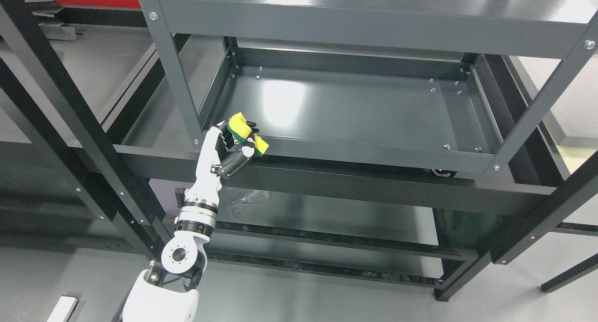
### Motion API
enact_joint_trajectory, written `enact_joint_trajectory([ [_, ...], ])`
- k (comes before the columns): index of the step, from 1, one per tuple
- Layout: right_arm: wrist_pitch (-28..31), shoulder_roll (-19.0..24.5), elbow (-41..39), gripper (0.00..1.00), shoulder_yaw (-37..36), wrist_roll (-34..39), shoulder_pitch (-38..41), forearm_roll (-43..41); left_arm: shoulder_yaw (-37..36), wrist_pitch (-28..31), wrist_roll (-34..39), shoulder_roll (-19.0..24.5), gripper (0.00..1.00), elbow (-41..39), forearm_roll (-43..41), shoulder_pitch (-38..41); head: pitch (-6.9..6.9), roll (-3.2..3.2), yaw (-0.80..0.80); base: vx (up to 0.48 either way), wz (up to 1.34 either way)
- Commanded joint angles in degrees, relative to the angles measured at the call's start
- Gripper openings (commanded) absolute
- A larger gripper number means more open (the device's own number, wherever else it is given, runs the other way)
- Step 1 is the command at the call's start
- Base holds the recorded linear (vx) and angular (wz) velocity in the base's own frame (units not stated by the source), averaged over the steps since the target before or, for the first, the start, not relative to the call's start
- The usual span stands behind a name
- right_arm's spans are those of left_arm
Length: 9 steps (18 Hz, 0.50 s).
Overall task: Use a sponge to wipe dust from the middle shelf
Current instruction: 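Lower the left hand holding the sponge away from the shelf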
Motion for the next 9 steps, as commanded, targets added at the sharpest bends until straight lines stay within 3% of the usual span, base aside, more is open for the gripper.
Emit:
enact_joint_trajectory([
  [1,4.18,-1.00,-1.00,1.00,0.00,-0.01,0.00,0.00,4.53,-1.42,0.07,-0.86,0.01,-10.53,0.67,2.83,0.00,0.00,0.00,0.000,0.00],
  [9,4.18,-1.00,-1.00,1.00,0.00,-0.01,0.00,0.00,5.41,-3.09,0.07,-0.86,0.01,-11.67,0.67,8.11,0.00,0.00,0.00,0.000,0.00],
])
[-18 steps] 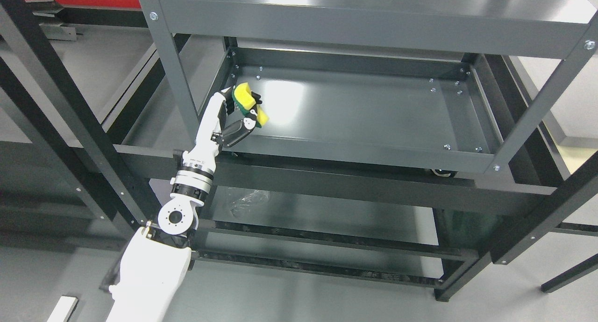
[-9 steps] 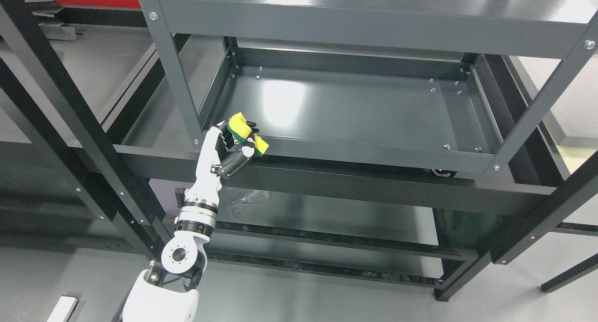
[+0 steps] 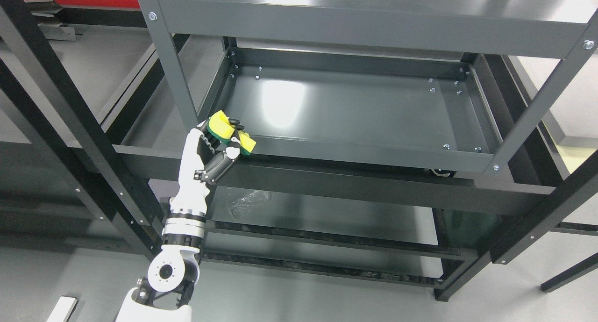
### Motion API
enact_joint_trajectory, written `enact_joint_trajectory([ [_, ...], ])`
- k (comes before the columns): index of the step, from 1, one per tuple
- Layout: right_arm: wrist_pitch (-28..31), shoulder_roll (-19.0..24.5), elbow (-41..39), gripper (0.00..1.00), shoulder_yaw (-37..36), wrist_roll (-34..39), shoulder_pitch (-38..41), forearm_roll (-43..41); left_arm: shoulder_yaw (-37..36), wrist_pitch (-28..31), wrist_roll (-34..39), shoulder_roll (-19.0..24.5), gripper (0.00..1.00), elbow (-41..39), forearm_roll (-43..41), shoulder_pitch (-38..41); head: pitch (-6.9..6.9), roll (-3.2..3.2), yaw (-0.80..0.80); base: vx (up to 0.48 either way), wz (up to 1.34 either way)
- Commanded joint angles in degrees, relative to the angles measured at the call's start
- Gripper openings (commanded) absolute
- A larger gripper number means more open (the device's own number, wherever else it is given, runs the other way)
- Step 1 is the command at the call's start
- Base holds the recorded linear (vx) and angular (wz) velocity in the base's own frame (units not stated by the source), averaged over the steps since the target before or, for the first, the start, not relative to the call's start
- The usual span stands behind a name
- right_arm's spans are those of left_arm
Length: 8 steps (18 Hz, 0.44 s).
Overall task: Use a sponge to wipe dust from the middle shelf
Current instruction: 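Lower the left hand holding the sponge away from the shelf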
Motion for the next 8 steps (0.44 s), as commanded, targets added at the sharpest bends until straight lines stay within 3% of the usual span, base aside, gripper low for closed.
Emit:
enact_joint_trajectory([
  [1,4.27,-1.00,-1.00,1.00,0.00,-0.02,0.01,0.00,2.11,-0.57,-0.06,0.29,0.01,-4.99,0.10,2.81,0.00,0.00,0.00,0.000,0.00],
  [8,4.18,-1.00,-1.00,1.00,0.00,-0.10,0.01,0.00,2.46,-0.66,-0.14,0.29,0.01,-5.34,0.10,3.34,0.00,0.00,0.00,0.000,0.00],
])
